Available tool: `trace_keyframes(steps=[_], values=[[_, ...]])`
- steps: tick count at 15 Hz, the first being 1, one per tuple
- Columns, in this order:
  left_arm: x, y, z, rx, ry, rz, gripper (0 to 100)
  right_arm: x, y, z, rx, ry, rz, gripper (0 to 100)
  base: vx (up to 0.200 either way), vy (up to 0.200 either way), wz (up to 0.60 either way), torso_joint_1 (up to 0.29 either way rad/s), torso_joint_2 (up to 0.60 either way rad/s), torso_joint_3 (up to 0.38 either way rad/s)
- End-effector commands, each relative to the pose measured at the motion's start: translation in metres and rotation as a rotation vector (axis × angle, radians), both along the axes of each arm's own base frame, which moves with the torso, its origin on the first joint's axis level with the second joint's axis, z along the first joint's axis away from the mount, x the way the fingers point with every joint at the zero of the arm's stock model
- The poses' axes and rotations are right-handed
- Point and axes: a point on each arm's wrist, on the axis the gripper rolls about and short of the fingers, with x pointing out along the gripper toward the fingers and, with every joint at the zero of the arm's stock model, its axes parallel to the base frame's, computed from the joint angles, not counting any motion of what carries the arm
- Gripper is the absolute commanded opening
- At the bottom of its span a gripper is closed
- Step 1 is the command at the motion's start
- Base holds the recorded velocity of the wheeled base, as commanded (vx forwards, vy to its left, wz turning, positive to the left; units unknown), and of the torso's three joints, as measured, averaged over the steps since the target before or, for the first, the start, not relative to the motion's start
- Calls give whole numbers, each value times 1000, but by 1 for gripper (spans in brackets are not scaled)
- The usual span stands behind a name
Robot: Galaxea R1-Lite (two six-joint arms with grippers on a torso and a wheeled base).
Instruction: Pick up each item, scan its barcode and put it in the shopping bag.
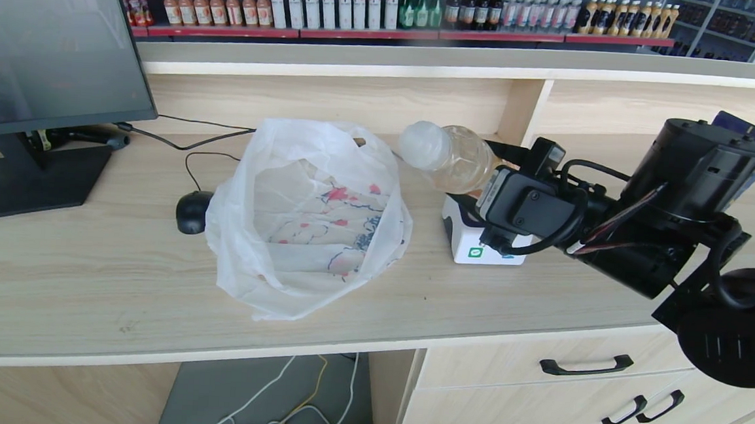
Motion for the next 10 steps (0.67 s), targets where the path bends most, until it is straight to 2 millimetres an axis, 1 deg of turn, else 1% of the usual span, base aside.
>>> trace_keyframes(steps=[1, 3, 5, 6, 8, 10], values=[[0, 0, 0, 0, 0, 0, 100, -2, 4, 6, 40, 10, 17, 0, 0, 0, 0, 0, 0, 0], [0, 0, 0, 0, 0, -1, 100, -2, 7, 15, 84, 9, 30, 0, 0, 0, 0, 0, 0, 0], [0, 0, 0, 0, 0, 0, 100, -6, 9, 19, 160, 66, 53, 0, 0, 0, 0, 0, 0, 0], [0, 0, 0, 0, 0, 0, 100, -7, 9, 19, 166, 69, 53, 0, 0, 0, 0, 0, 0, 0], [0, 0, 0, 0, 0, 0, 100, -18, 3, 37, 296, 102, 17, 0, 0, 0, 0, 0, 0, 0], [0, 0, 0, 0, 1, 0, 100, -27, -1, 45, 365, 119, 11, 0, 0, 0, 0, 0, 0, 0]])
